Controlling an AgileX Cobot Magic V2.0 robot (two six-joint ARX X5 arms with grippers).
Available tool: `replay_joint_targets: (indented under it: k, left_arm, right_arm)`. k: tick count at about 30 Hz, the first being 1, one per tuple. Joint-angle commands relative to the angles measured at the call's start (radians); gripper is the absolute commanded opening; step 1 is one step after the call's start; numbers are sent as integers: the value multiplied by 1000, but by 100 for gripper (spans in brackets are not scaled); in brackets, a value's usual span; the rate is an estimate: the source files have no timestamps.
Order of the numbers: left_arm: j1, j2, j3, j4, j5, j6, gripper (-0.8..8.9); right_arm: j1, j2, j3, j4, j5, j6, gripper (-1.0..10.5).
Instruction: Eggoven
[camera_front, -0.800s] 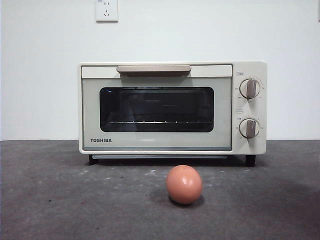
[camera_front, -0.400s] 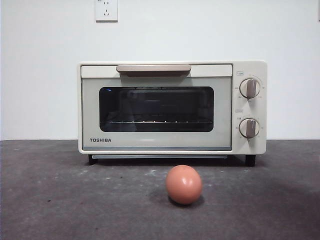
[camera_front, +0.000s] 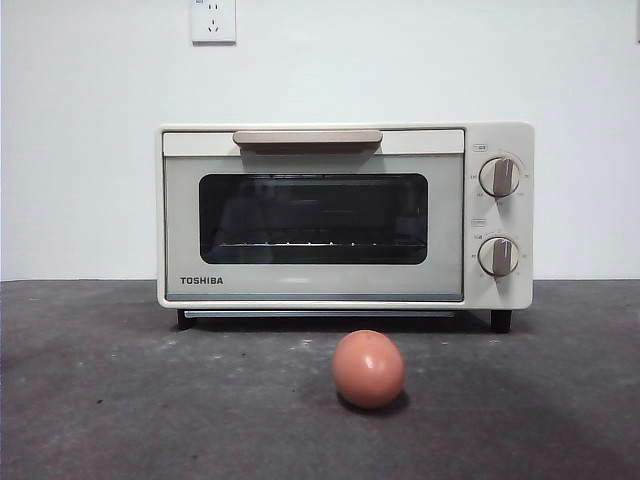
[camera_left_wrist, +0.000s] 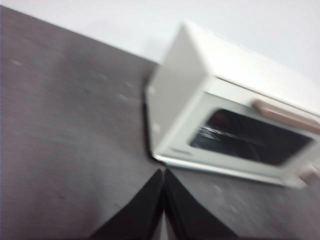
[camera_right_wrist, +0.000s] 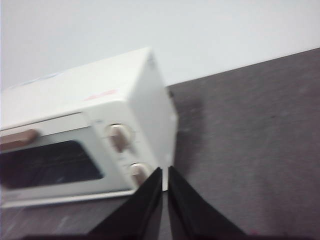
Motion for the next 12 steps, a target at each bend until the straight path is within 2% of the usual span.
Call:
replay_joint_targets:
  k: [1,7,12]
  left_arm:
    - [2,89,108,-59,89,79,6]
    - [1,224,268,-268,230,221,6]
    - [-20,257,335,-422,281,295,6]
  right_arm:
    - [1,98,130,-102,-87,-73,3]
    - [13,286,367,-396,-261,-213,3]
    - [64,375,498,-607,-269,-325,3]
